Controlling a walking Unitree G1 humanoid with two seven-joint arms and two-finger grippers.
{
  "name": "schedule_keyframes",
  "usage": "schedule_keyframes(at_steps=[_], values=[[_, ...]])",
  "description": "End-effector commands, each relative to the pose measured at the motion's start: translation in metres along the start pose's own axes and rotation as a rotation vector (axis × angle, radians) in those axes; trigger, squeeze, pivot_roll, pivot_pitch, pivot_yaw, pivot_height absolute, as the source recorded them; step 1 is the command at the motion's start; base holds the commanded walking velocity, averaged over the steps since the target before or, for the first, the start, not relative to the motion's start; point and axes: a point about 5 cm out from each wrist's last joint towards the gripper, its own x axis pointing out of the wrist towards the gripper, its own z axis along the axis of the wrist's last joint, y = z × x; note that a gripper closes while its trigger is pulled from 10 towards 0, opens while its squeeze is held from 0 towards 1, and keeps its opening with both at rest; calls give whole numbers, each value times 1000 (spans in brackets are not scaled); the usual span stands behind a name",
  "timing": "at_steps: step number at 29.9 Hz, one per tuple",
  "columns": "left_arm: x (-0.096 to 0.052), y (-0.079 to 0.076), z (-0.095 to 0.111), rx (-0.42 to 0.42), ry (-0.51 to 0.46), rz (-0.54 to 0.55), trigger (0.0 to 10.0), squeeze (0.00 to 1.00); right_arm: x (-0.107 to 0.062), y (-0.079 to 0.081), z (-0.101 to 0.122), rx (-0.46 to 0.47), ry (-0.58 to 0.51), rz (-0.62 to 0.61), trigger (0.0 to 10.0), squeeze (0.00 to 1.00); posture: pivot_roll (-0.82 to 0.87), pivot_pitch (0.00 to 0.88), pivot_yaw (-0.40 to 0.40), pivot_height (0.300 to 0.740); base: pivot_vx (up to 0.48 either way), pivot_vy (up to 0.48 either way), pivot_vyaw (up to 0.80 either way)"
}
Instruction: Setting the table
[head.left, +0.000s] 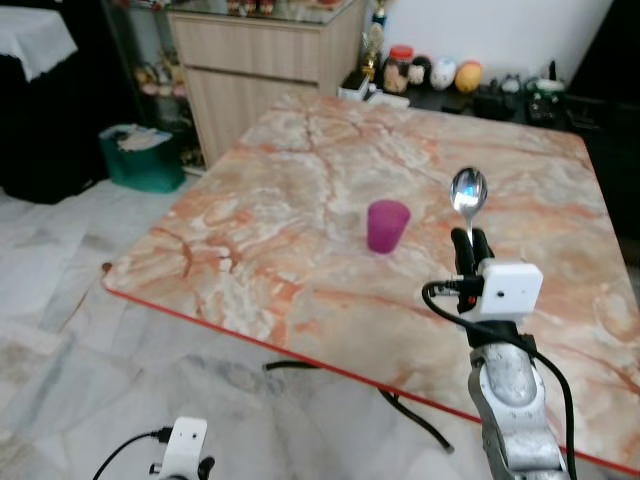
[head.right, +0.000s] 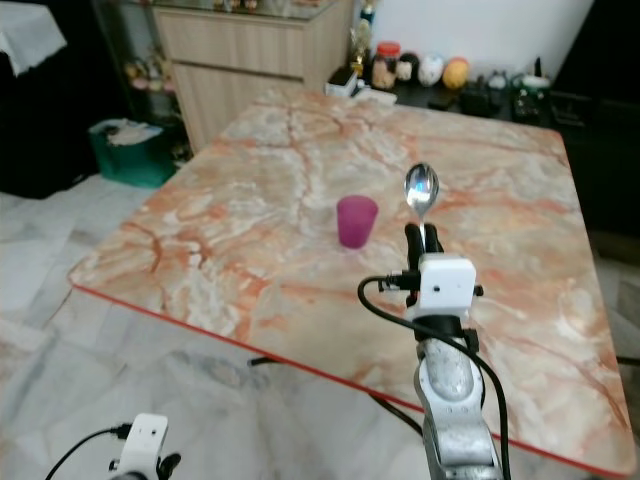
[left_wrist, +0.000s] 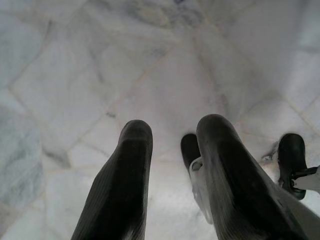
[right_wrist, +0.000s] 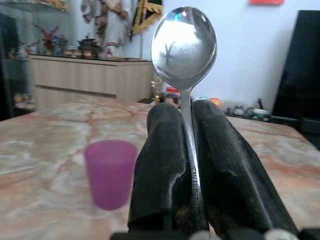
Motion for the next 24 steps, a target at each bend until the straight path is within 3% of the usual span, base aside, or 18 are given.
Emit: schedule_keyframes(at_steps=[1,16,24], values=[[0,-1,-2,20,11,-10,10000,0,3,-2,5,1,-15,0,10000,0,39,0,-30,731,0,0,-781],[0,-2,-2,11,8,-7,10000,0,8,3,10,12,-37,10,10000,0,40,0,-31,731,0,0,-773],[0,-3,-3,18,6,-6,10000,0,13,6,14,17,-60,22,10000,0,44,0,-34,731,0,0,0]])
